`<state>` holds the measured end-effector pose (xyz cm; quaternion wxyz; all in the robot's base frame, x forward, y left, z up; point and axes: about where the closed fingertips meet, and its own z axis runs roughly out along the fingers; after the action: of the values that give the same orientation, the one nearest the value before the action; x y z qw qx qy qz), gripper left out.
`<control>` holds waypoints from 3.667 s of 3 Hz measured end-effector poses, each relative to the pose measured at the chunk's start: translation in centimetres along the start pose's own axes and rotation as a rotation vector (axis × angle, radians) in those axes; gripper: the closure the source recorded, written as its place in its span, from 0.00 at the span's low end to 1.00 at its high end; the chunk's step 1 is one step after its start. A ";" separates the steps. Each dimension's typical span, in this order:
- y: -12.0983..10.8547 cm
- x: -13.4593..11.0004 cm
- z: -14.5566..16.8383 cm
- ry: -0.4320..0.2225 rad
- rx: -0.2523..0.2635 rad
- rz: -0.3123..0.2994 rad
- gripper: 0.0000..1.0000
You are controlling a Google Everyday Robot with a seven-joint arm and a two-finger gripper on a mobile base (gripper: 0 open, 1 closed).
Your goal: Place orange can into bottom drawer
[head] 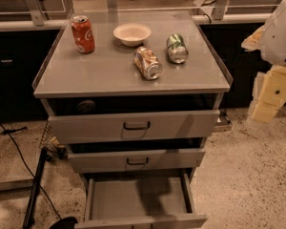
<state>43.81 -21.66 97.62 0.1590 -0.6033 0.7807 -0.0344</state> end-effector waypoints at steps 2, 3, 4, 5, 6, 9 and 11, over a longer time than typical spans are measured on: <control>-0.8 -0.3 0.1 -0.033 0.043 0.100 0.00; -2.5 -1.4 0.6 -0.100 0.102 0.259 0.00; -4.4 -2.6 1.7 -0.174 0.140 0.413 0.00; -5.7 -3.1 3.0 -0.208 0.202 0.565 0.00; -6.1 -3.3 3.0 -0.230 0.211 0.672 0.00; -5.4 -5.1 6.1 -0.269 0.303 0.874 0.00; -6.4 -10.1 9.7 -0.404 0.306 0.868 0.00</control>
Offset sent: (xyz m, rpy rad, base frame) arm 0.0284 -0.0001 0.0013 0.1600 -0.0942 -0.3035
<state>54.88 -12.39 92.08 0.3933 -0.1873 0.8993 0.0382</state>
